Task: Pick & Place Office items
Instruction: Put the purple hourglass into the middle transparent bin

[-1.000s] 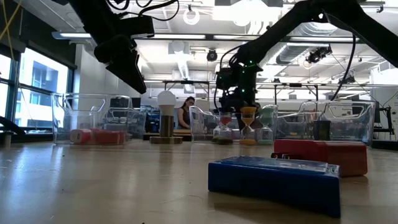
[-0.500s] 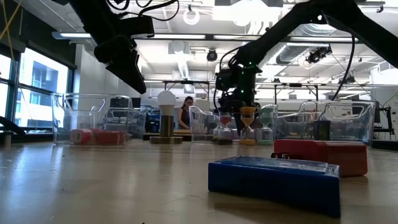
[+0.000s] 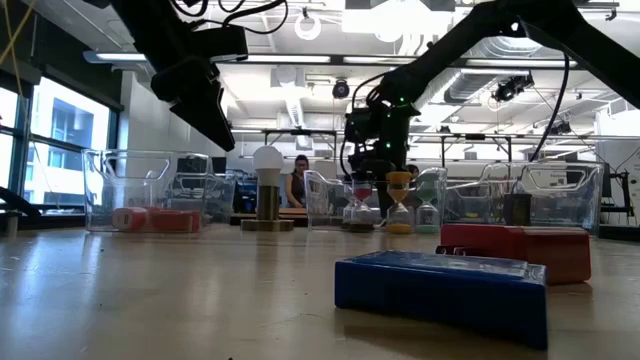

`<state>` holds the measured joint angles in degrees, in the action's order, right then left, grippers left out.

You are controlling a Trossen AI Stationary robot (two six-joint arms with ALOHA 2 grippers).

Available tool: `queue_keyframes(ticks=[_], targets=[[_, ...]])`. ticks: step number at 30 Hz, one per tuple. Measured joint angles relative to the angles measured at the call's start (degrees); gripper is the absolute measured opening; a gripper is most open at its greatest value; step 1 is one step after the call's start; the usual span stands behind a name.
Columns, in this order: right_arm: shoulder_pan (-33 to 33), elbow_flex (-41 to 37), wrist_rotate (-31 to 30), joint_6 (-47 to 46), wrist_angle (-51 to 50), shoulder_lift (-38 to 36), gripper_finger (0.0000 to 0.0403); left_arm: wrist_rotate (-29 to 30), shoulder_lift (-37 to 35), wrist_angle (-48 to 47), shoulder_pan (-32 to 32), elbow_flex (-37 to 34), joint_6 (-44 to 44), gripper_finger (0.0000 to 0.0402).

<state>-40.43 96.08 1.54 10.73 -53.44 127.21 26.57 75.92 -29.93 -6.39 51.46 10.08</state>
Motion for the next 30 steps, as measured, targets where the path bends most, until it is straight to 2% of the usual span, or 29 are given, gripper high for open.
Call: queue_keyframes(ticks=[7,30], targets=[[0.45,0.05,-2.86,0.06,0.13,-0.19,0.0002,0.00,-0.01,0.00,0.01,0.00,0.20,0.0247],[1.06,0.05,-2.75,0.24,-2.44,-0.47,0.0003,0.00,0.00,-0.02,0.00,0.00,0.20,0.0247]])
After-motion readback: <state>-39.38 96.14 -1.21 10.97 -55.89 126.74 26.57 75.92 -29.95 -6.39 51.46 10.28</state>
